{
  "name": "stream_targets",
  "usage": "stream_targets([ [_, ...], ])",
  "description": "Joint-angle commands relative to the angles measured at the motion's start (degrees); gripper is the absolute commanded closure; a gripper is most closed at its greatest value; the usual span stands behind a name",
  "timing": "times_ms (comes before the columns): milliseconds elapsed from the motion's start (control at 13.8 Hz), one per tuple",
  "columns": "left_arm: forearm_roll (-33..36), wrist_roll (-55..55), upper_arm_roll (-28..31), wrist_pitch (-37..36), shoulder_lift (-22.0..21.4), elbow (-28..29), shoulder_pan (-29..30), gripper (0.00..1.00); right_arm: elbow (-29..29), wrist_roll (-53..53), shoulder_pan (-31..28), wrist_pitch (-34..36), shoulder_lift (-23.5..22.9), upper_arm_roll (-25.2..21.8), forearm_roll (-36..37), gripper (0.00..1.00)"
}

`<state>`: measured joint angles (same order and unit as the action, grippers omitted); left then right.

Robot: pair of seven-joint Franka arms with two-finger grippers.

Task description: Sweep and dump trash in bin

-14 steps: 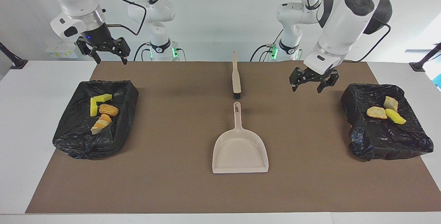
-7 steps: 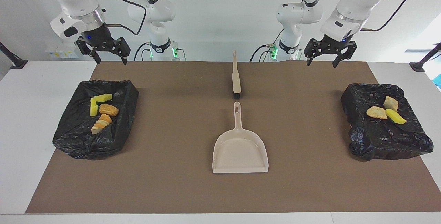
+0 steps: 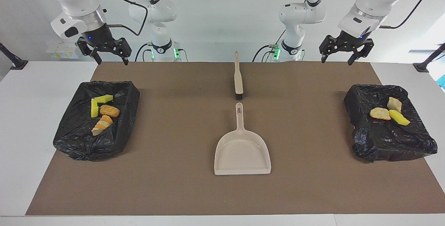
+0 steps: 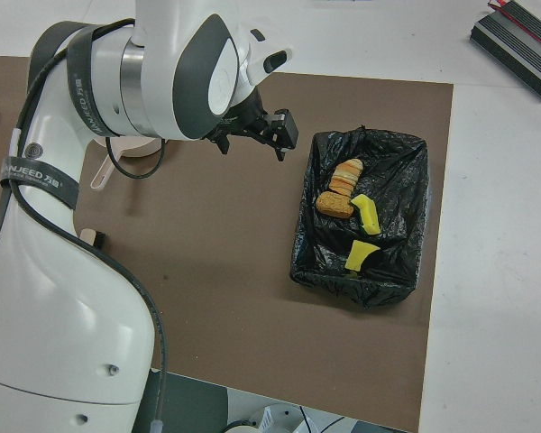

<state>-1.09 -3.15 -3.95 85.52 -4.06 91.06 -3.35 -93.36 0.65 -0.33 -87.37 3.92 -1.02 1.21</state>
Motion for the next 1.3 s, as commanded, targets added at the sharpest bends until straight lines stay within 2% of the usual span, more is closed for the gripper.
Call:
stream_targets([
  [0, 0.2, -3.8, 7.0, -2.2, -1.4, -0.4, -5.0, 0.00, -0.6, 0.7, -0.3, 0.2, 0.8, 0.3, -0.3, 0.00],
  [651, 0.0, -4.0, 7.3, -2.7, -1.4, -1.0, -4.4, 0.00, -0.6, 0.6, -0.3, 0.2, 0.8, 0.2, -0.3, 0.00],
  [795, 0.0, -3.9, 7.2, -3.6, -0.6, -4.4, -4.0, 0.00, -0.6, 0.7, -0.3, 0.2, 0.8, 0.3, -0.3, 0.00],
  [1012, -0.3, -3.9, 7.9, -8.6, 4.8, -12.2, -3.9, 0.00, -0.6, 0.7, -0.3, 0.2, 0.8, 0.3, -0.3, 0.00],
  [1229, -0.2, -3.4, 7.6, -8.4, 4.6, -12.5, -3.9, 0.00, -0.6, 0.7, -0.3, 0.2, 0.8, 0.2, -0.3, 0.00],
])
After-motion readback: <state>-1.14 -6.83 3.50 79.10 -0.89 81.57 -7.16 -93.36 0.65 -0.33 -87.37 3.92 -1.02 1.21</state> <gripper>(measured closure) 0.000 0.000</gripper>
